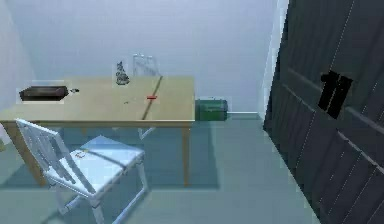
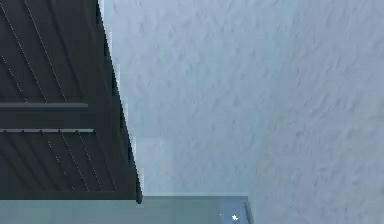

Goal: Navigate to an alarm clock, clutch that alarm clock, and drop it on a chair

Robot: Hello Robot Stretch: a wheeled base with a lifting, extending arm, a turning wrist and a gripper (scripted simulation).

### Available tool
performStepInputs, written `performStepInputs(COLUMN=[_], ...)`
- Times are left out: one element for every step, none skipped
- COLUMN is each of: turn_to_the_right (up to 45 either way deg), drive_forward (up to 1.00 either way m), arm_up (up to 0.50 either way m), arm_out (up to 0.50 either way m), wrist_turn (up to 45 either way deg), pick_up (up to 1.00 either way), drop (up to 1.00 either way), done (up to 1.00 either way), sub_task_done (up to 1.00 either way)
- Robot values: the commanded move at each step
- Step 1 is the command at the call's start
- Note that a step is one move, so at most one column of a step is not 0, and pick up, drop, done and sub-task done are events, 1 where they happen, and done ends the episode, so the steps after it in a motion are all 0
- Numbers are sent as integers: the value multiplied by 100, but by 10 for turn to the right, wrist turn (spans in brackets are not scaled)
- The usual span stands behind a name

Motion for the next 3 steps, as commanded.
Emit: performStepInputs(turn_to_the_right=[-450,-270,0], drive_forward=[0,0,100], arm_up=[0,0,0], arm_out=[0,0,0], wrist_turn=[0,0,0], pick_up=[0,0,0], drop=[0,0,0], done=[0,0,0], sub_task_done=[0,0,0])
